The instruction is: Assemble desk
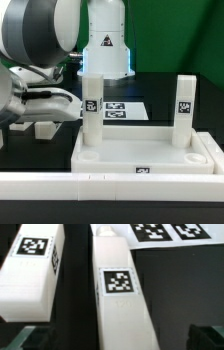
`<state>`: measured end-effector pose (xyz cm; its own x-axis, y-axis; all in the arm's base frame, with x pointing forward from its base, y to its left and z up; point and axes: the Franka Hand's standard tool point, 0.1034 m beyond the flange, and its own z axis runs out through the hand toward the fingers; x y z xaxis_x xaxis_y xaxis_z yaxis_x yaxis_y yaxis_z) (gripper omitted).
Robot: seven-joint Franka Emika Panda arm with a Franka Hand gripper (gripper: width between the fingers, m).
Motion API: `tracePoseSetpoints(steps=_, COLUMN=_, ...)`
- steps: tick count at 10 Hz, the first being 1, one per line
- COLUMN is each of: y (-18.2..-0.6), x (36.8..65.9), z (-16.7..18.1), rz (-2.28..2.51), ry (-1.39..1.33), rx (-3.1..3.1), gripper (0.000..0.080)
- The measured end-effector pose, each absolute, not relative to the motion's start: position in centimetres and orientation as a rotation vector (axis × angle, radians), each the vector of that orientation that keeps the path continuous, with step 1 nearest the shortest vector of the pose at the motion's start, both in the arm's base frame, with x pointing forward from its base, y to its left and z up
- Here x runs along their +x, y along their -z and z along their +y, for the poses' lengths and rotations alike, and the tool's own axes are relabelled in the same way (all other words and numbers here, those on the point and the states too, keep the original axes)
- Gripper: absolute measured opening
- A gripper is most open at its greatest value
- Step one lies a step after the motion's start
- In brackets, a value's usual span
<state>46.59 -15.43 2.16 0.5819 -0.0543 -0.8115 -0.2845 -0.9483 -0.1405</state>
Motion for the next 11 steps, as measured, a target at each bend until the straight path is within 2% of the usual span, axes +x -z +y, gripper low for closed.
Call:
tracePoseSetpoints(steps=4, y=-0.86, x=45.59, z=-15.29, rz=0.294, ry=-1.324, rx=-2.551, gripper=0.0649)
tracePoseSetpoints(steps=6, y=-0.83, x=45.59, z=-15.27, rz=0.294, ry=-1.325, rx=-2.551, gripper=0.0397)
tracePoseSetpoints(steps=7, y=-0.82, x=45.6, z=-15.25, rz=0.293, ry=-1.325, rx=-2.551, gripper=0.0397)
tracePoseSetpoints(steps=8, y=-0.82, x=45.6, z=-15.26, rz=0.293, ry=-1.325, rx=-2.551, gripper=0.0288)
tracePoseSetpoints(steps=11, y=-1.13, x=45.94, z=-15.31, rz=0.273, ry=-1.312, rx=-2.557, gripper=0.0288)
